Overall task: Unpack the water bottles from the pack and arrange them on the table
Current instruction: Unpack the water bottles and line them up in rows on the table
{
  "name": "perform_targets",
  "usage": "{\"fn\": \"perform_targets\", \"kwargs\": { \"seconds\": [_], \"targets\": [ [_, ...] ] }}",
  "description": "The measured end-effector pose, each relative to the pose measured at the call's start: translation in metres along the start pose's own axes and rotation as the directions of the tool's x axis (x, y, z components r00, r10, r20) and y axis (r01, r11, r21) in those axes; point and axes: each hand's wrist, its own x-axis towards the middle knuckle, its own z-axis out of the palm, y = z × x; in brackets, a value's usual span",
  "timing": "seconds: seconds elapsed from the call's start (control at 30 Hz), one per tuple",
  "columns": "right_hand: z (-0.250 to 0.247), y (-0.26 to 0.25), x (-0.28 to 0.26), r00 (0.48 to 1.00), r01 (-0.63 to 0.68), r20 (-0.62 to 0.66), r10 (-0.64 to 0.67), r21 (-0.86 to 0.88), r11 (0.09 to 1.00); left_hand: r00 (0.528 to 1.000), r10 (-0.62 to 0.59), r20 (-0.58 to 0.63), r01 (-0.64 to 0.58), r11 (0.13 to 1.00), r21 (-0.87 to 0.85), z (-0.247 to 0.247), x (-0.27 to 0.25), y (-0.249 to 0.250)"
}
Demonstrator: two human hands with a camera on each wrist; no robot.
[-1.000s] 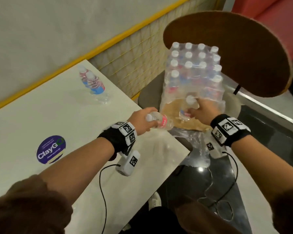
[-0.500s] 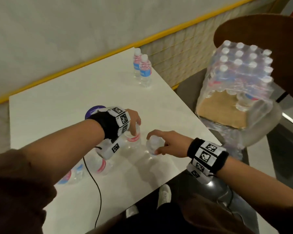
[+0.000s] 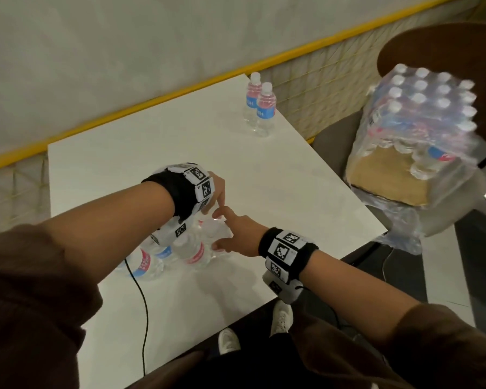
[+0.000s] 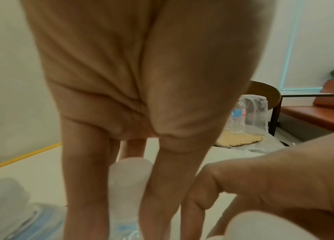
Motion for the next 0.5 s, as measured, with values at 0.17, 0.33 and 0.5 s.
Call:
{"fn": "perform_targets", "kwargs": {
  "seconds": [0.17,0.33,0.5],
  "targets": [
    [0.015,-0.008,0.012,0.999,-0.007,-0.043,0.009,0.044,0.999,1.000,-0.007,-0.008,0.007,1.000,-0.012,0.001,0.000,-0.006],
    [0.017,0.009,-0.002,0.991,-0.107,-0.079,0.111,0.054,0.993,0.990,-0.054,-0.128,0.053,0.999,-0.010,-0.002,-0.003,-0.017],
    [0.027,0.031,-0.009,0.974,-0.160,0.145,0.172,-0.093,0.983,0.986,-0.108,-0.126,0.110,0.994,0.017,-0.002,-0.009,-0.028]
  ]
}}
